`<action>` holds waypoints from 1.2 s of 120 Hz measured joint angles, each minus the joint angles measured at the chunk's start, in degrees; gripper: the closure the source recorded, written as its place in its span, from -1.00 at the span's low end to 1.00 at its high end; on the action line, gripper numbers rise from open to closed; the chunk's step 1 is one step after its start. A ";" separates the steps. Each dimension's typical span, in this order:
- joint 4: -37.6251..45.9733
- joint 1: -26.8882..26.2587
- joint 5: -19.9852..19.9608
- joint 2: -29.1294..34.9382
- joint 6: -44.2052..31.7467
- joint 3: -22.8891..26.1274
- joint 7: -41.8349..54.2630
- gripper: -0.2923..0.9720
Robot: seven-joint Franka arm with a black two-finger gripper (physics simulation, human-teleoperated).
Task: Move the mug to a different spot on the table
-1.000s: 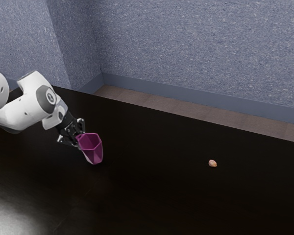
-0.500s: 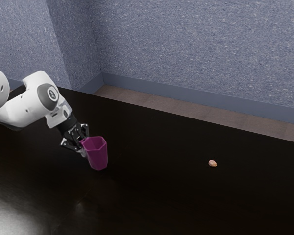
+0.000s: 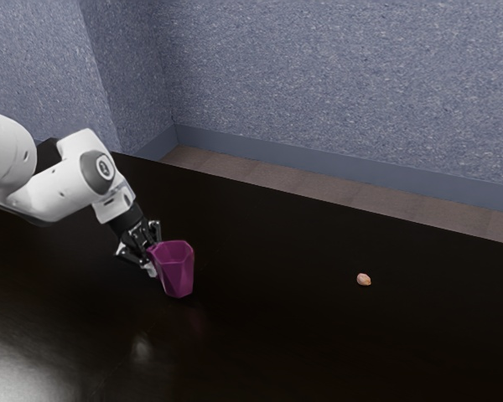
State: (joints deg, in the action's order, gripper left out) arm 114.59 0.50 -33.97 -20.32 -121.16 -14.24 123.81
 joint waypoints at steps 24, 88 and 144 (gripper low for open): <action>-0.37 -0.03 -0.02 -0.86 -0.05 0.00 -1.01 0.60; -0.11 0.13 1.08 1.07 1.05 -0.07 -3.34 -0.36; -18.84 -5.99 20.20 25.75 11.87 -3.82 -12.69 -0.49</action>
State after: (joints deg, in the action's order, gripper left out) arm 95.75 -5.49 -13.77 5.43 -109.29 -18.06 111.13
